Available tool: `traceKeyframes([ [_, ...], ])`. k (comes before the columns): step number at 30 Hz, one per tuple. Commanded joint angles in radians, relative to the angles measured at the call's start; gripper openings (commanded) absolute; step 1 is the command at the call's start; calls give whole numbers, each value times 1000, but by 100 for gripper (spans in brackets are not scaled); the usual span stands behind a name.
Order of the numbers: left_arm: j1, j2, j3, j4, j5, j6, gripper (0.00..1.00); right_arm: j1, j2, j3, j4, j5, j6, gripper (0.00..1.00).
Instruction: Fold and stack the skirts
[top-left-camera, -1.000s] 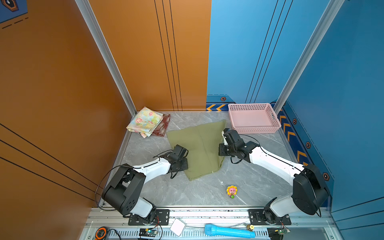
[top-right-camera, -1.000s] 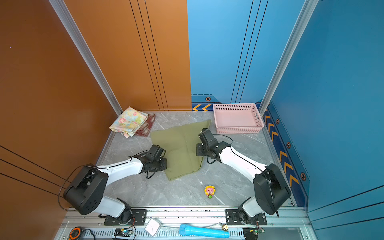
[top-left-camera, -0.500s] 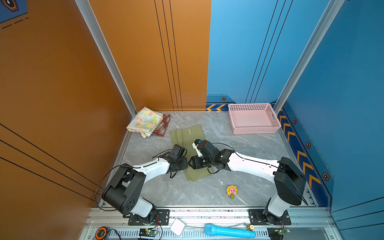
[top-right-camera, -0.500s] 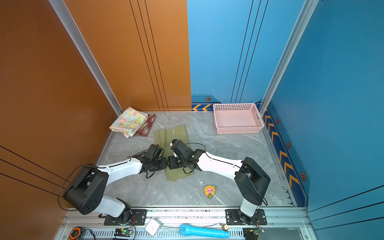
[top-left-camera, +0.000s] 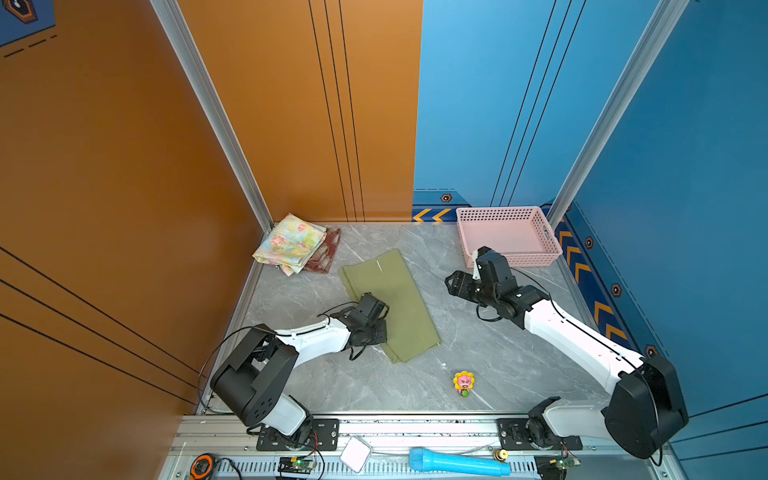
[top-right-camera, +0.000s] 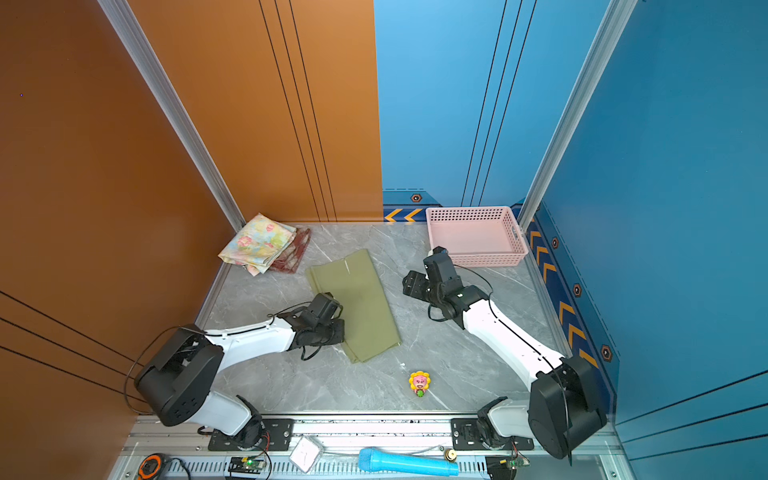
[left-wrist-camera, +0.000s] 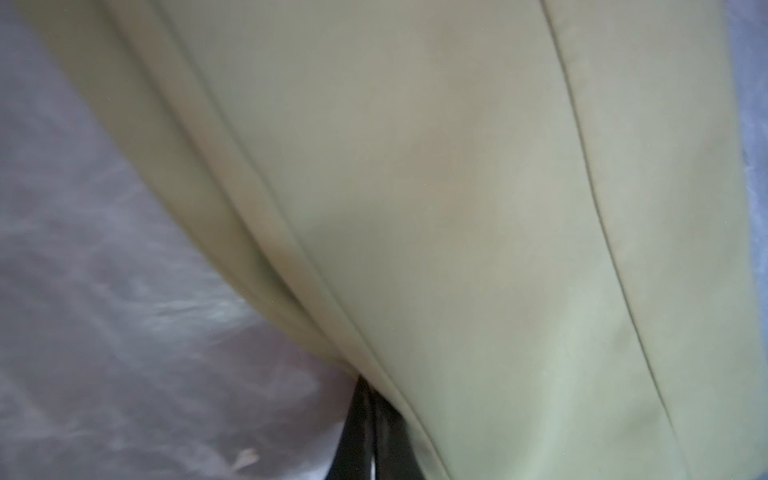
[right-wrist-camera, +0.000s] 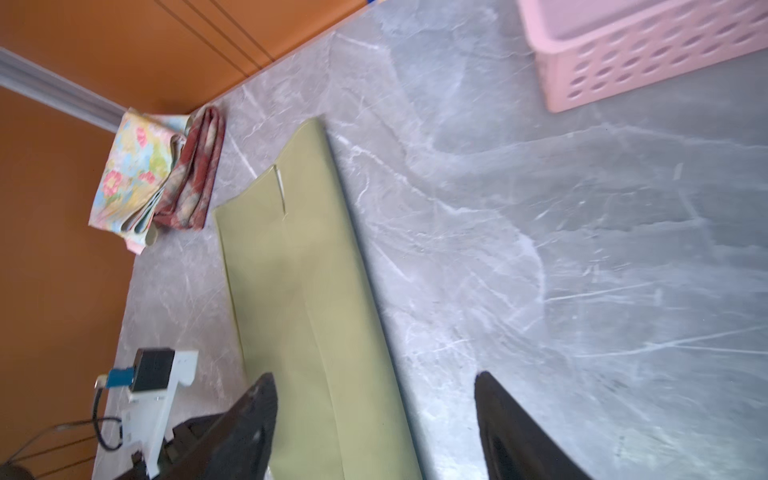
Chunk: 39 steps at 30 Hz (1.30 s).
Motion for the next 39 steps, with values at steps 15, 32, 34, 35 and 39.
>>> traceKeyframes([
  [15,-74,-52,104,-100,49,47,77,81,67,-31,-173,48,-79,78],
  [32,182,-300,54,-243,48,72,76,135,407,28,-147,101,-145,78],
  [34,209,-295,67,-252,47,81,76,103,452,71,-150,104,-183,78],
  [35,219,-290,72,-254,47,85,75,90,473,98,-152,116,-202,78],
  [39,259,-248,106,-261,52,97,76,29,583,272,-188,189,-297,79],
])
